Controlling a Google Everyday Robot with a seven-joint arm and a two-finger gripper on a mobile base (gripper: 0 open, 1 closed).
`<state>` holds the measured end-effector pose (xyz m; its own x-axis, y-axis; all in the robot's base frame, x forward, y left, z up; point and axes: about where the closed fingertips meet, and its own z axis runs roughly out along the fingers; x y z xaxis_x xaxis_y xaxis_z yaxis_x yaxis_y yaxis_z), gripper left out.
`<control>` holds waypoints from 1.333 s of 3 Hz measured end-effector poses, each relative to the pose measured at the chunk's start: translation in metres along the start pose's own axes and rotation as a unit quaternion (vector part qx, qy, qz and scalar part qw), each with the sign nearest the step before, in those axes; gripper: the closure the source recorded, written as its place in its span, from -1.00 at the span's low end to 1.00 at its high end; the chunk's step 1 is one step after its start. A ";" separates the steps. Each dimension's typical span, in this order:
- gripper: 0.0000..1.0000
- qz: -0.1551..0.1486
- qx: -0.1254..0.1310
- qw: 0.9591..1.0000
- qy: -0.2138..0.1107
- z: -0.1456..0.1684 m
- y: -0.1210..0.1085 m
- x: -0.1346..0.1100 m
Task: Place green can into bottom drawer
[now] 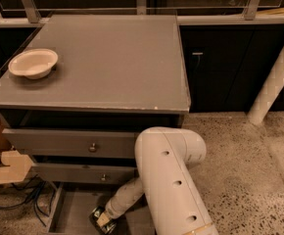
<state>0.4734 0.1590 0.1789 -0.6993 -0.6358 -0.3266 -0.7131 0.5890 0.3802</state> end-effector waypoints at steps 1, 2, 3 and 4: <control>1.00 0.012 -0.010 1.000 0.000 0.019 -0.007 0.000; 0.94 0.012 -0.010 1.000 0.000 0.019 -0.008 0.000; 0.45 0.012 -0.010 1.000 0.000 0.019 -0.008 0.000; -0.14 0.012 -0.010 1.000 0.000 0.019 -0.008 0.000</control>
Offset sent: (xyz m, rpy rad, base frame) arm 0.0140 0.0043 -0.0285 0.0237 0.0346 -0.0265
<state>0.4776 0.1638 0.1594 -0.7164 -0.6217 -0.3168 -0.6948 0.5939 0.4056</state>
